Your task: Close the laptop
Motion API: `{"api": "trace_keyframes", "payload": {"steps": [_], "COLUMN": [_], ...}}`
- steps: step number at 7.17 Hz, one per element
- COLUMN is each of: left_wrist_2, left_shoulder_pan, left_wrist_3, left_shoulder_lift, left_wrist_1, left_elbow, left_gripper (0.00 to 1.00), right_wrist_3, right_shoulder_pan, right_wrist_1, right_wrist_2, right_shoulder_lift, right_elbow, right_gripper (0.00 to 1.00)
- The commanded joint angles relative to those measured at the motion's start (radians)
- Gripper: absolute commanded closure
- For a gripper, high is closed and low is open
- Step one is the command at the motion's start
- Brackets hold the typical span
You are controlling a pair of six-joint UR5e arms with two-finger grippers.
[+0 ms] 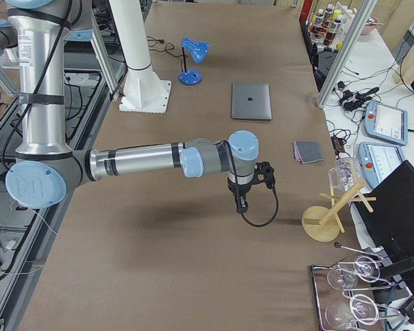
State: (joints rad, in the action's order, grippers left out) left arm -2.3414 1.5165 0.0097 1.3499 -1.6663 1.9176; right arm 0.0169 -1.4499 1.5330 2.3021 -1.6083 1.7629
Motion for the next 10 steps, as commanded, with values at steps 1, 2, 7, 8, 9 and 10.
{"api": "trace_keyframes", "payload": {"steps": [1, 2, 7, 8, 9, 10], "left_wrist_2": [0.004, 0.002, 0.001, 0.001, -0.006, -0.006], "left_shoulder_pan": [0.008, 0.008, 0.008, 0.008, 0.008, 0.008], "left_wrist_3": [0.006, 0.006, 0.001, 0.001, -0.002, -0.005], "left_shoulder_lift": [-0.011, -0.011, -0.011, -0.011, -0.011, -0.009], "left_wrist_1": [0.000, 0.002, 0.000, 0.000, -0.001, -0.003], "left_elbow": [-0.023, -0.025, -0.026, -0.023, -0.022, -0.019], "left_gripper": [0.03, 0.03, 0.03, 0.03, 0.03, 0.03], "right_wrist_3": [-0.003, -0.003, -0.006, -0.006, -0.006, -0.006], "right_shoulder_pan": [-0.001, -0.003, -0.001, -0.001, -0.001, -0.001], "right_wrist_1": [0.012, 0.009, -0.004, -0.004, -0.004, -0.002], "right_wrist_2": [0.013, 0.020, 0.026, 0.026, 0.026, 0.026], "right_shoulder_lift": [-0.002, -0.008, -0.028, -0.028, -0.030, -0.028], "right_elbow": [0.015, 0.016, 0.018, 0.017, 0.015, 0.016], "right_gripper": [0.00, 0.00, 0.00, 0.00, 0.00, 0.00]}}
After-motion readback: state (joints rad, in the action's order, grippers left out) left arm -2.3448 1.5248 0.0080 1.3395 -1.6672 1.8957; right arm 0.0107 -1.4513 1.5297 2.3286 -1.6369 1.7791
